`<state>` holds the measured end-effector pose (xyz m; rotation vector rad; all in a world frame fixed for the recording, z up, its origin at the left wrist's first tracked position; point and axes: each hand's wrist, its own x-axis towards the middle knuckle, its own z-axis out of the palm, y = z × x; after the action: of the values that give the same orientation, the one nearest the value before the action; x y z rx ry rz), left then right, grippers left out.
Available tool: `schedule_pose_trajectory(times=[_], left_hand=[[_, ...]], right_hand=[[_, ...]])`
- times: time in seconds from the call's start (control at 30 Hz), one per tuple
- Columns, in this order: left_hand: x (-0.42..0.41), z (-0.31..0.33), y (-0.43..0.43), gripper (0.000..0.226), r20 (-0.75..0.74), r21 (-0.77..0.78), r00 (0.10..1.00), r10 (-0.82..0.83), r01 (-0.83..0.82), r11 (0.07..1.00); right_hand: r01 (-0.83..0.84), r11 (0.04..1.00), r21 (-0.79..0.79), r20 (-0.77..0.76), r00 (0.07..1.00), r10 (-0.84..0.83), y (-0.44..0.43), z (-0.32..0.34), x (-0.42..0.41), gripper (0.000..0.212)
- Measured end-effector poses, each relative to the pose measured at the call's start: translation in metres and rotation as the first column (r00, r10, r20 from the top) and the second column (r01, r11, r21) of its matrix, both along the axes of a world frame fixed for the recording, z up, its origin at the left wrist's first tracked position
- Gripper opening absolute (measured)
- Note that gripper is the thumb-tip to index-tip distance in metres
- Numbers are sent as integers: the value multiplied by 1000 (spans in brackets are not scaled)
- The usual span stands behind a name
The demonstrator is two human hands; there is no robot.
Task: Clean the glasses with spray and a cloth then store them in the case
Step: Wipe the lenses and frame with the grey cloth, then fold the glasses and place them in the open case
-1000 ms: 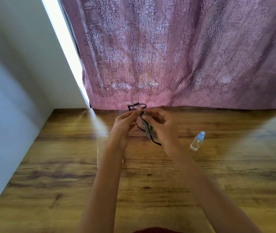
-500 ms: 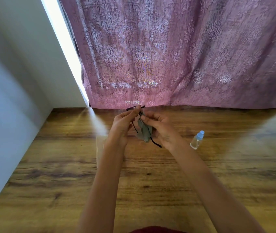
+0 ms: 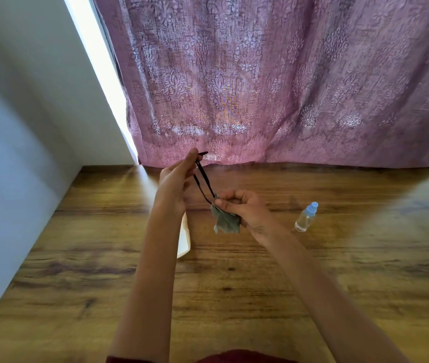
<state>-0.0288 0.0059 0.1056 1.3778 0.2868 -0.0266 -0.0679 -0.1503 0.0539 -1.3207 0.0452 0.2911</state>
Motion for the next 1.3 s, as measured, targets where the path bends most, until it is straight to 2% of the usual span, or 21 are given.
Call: schedule_pose_trajectory(times=[0.17, 0.4, 0.6, 0.7, 0.8, 0.97, 1.1, 1.3], left_hand=[[3, 3, -1, 19, 14, 61, 999, 30, -31, 998], [8, 5, -1, 21, 15, 188, 999, 48, -50, 981], [10, 4, 4, 26, 30, 229, 999, 13, -20, 973], [12, 7, 9, 23, 43, 250, 998, 40, -49, 967], [12, 10, 14, 21, 46, 300, 999, -1, -13, 954], [10, 6, 19, 21, 0, 475, 996, -85, 74, 877], [9, -4, 20, 23, -7, 539, 990, -138, 119, 834], [11, -12, 25, 25, -33, 660, 976, -217, 185, 728]], right_hand=[[-25, 999, -41, 19, 999, 25, 2, -8, -2, 12], [-57, 994, -92, -19, 998, 56, -4, -19, -4, 10], [-56, 989, -134, -70, 996, 47, -12, -29, -3, 21], [-45, 988, -147, -118, 993, 28, -17, -39, -4, 28], [-12, 987, -158, -153, 988, -12, -21, -46, -5, 28], [82, 978, -191, -124, 986, -107, -31, -47, 1, 21], [160, 969, -191, -90, 980, -180, -39, -48, 9, 26], [229, 930, -286, -81, 962, -262, -55, -57, 21, 15]])
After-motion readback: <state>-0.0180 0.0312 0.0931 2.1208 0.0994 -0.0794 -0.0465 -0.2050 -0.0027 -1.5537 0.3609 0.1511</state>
